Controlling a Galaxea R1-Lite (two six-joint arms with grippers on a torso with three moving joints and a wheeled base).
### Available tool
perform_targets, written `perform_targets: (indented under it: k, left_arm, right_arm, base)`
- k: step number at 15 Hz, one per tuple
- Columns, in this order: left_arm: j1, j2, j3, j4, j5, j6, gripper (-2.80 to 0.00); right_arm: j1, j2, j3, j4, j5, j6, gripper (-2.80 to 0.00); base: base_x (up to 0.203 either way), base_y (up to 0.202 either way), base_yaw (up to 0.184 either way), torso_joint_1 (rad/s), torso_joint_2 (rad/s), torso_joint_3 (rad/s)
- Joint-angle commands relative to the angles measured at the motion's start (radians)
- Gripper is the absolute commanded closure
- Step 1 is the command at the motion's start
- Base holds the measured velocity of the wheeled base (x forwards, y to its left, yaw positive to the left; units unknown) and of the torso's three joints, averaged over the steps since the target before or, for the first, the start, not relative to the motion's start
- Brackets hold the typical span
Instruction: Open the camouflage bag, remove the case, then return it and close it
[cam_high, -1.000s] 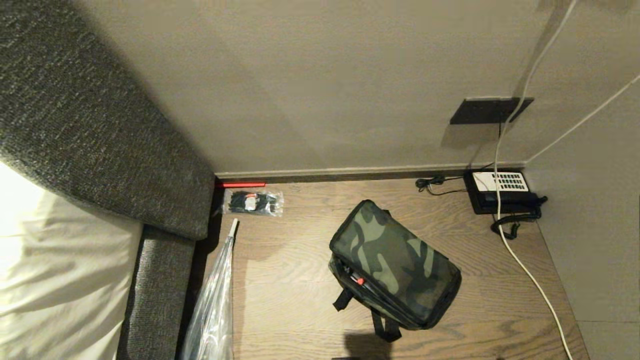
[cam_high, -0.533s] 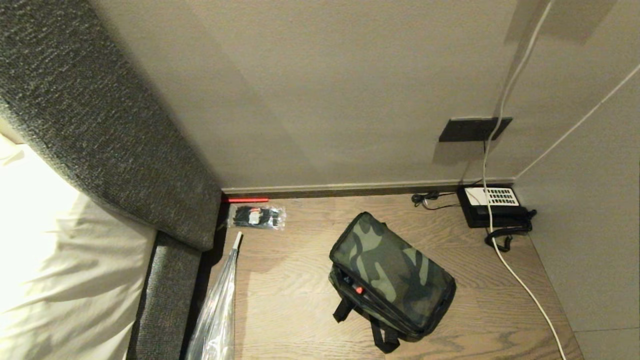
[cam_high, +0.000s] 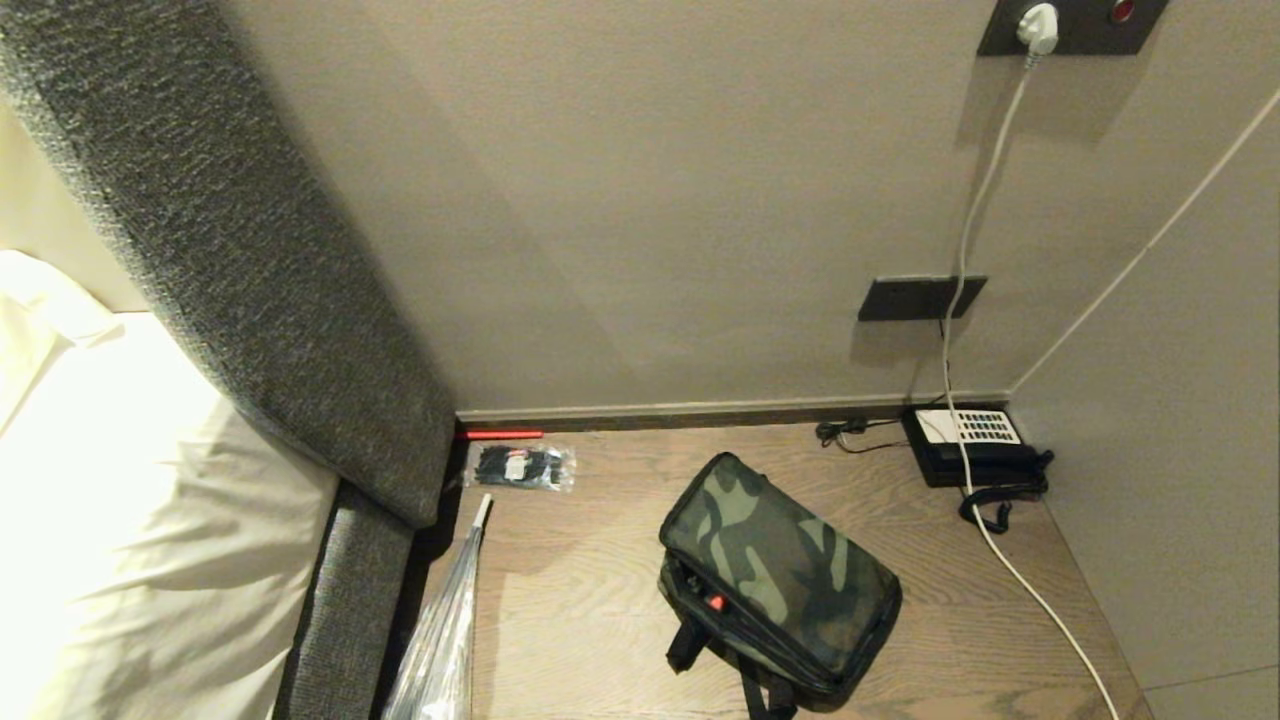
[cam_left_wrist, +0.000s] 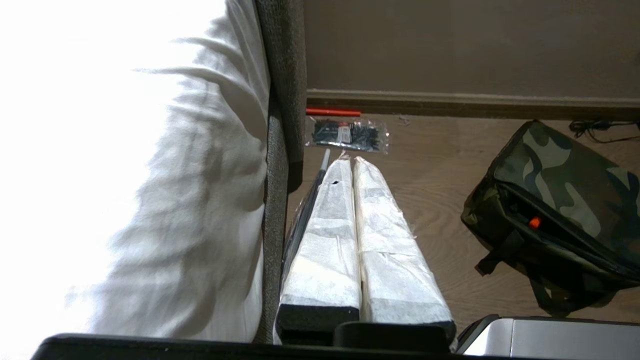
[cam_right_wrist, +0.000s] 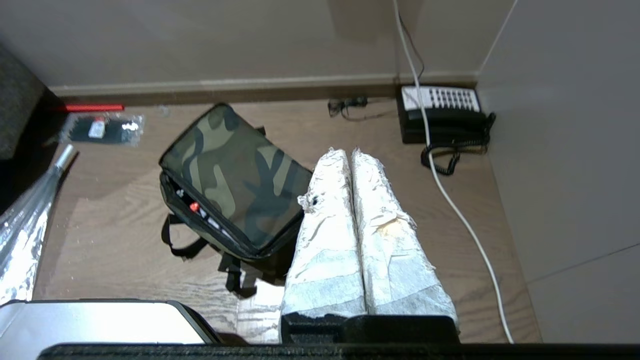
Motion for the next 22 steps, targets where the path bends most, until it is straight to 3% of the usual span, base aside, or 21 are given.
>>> perform_targets:
  k: [1, 22]
  left_arm:
    - [0.0, 0.0, 0.0, 0.0, 0.001, 0.0, 0.0]
    - [0.0, 0.0, 0.001, -0.002, 0.001, -0.001, 0.0]
  right_arm:
    - [0.0, -0.012, 0.014, -0.001, 0.0, 0.001, 0.0]
    - [0.0, -0.012, 0.016, -0.001, 0.0, 0.0, 0.0]
  base:
    - [0.0, 0.0, 0.0, 0.007, 0.0, 0.207]
    - [0.0, 0.0, 0.0, 0.002, 0.0, 0.203]
